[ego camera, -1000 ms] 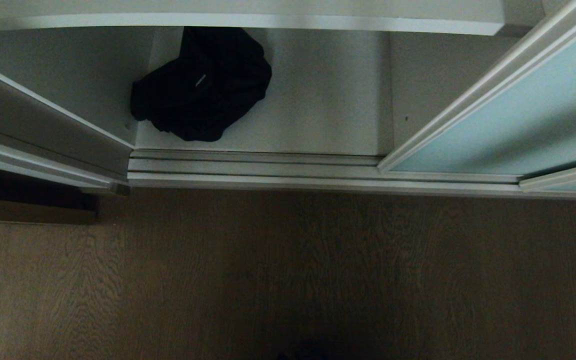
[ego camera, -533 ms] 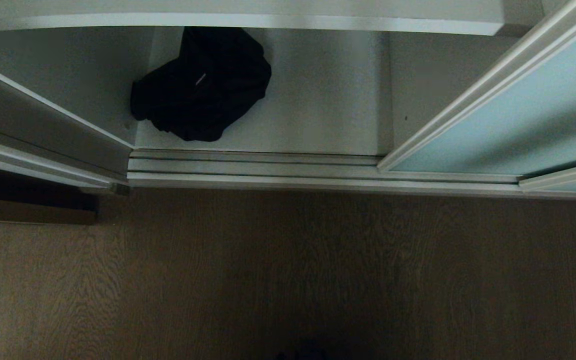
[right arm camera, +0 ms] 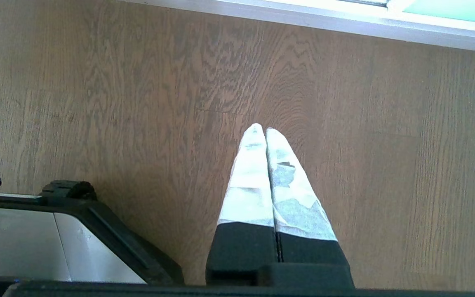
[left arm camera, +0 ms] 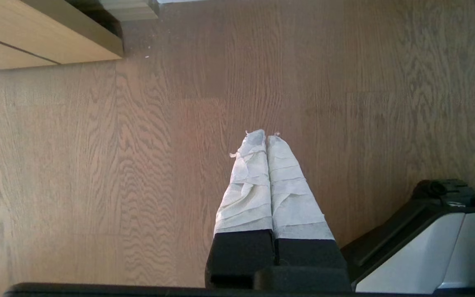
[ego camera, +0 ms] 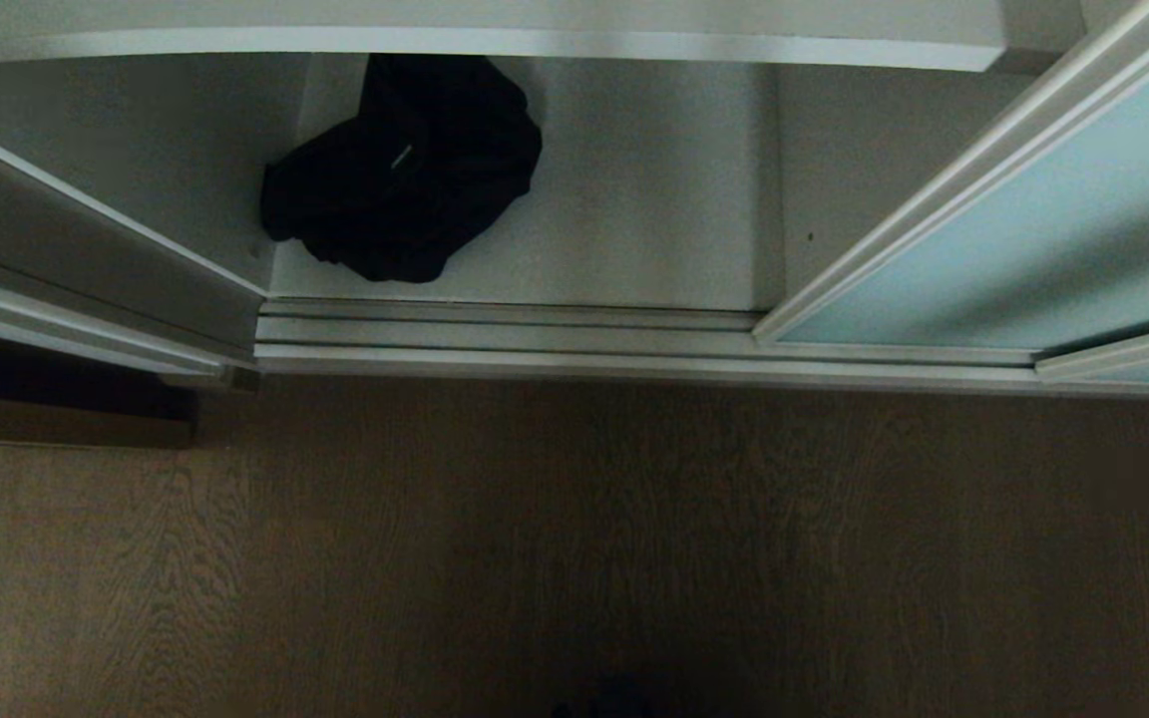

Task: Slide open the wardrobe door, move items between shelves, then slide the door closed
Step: Close the door

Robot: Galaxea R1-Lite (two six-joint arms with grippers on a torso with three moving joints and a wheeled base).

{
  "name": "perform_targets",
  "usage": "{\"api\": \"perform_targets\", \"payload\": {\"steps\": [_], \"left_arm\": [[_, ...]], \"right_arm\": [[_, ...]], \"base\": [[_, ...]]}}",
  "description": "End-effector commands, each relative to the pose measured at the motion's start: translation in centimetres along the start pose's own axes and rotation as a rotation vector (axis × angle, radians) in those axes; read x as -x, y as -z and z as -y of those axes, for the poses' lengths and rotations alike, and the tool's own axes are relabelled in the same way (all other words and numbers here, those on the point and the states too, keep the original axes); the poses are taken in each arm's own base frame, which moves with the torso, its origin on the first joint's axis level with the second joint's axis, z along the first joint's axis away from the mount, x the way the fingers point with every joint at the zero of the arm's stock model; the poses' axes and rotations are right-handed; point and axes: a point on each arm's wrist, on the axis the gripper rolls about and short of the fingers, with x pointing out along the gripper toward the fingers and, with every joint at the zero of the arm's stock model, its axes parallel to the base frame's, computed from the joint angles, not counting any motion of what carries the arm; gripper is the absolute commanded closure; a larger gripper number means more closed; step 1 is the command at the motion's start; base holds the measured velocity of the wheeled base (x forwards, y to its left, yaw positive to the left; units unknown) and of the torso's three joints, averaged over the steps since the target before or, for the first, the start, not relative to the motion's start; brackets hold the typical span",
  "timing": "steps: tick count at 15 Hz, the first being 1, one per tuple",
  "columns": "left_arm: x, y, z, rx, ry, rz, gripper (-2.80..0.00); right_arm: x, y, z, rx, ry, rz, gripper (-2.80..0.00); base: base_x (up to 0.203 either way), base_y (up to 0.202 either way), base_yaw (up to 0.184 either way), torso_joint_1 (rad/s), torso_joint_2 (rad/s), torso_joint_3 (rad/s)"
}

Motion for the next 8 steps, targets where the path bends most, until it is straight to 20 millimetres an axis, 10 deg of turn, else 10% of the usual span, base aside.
{"api": "perform_targets", "payload": {"steps": [1, 8], "left_arm": [[-0.05, 0.04, 0.00, 0.012, 0.000, -0.011, 0.00], [-0.10, -0.06, -0.09, 0.083, -0.035, 0.008, 0.00]], "right_arm": [[0.03, 0.00, 0.00, 0.001, -0.001, 0.004, 0.00], [0.03, 0.00, 0.00, 0.000, -0.001, 0.004, 0.00]], "base": [[0.000, 0.000, 0.000, 0.000, 0.00, 0.000], [0.000, 0.000, 0.000, 0.001, 0.00, 0.004]]}}
